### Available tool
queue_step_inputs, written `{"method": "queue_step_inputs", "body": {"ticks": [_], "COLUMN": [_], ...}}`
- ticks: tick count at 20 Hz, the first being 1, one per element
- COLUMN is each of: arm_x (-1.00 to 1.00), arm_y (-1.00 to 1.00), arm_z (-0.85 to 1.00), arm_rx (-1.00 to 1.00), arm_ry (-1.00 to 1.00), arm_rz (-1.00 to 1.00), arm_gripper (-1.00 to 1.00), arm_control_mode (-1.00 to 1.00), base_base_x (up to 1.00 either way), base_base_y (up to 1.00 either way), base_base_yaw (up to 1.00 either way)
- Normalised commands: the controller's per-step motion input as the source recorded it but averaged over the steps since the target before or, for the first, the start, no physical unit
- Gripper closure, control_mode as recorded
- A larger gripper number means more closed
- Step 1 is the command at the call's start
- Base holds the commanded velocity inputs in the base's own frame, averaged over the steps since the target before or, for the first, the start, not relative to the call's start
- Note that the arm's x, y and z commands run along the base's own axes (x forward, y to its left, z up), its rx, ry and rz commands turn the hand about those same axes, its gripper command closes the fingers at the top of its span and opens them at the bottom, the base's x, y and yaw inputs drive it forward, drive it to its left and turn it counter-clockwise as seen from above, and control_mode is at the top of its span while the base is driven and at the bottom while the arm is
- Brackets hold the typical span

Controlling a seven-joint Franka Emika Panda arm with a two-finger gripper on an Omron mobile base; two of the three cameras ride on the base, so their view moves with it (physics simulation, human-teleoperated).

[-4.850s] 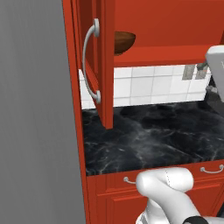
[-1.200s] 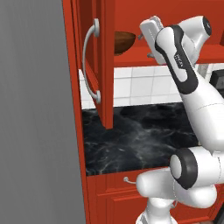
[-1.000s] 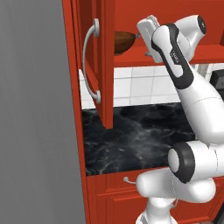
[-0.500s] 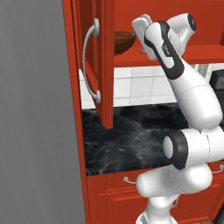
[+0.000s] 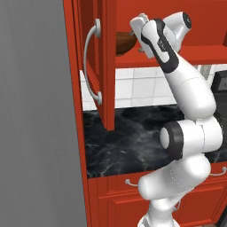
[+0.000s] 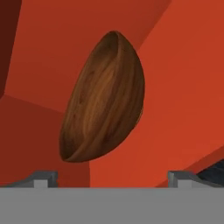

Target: Pick up the bowls from the cabinet and place each bowl in front of a stool on the dining counter.

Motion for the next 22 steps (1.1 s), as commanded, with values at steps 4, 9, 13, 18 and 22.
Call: {"method": "queue_step_inputs", "body": {"ticks": [4,9,13,18,22], "arm_x": [0.35,0.27,0.27,0.23,0.25], "arm_y": [0.11,0.05,0.04,0.00,0.00], "arm_z": [-0.01,-0.06,-0.08,-0.12,-0.05], "arm_rx": [0.00,0.00,0.00,0.00,0.00], "arm_ry": [0.05,0.05,0.04,0.03,0.03], "arm_rz": [0.00,0.00,0.00,0.00,0.00], "arm_gripper": [-1.00,-1.00,-1.00,-1.00,-1.00], "arm_control_mode": [-1.00,-1.00,-1.00,-1.00,-1.00], "base_base_x": [0.00,0.00,0.00,0.00,0.00], "base_base_y": [0.00,0.00,0.00,0.00,0.00], "base_base_yaw": [0.00,0.00,0.00,0.00,0.00]}}
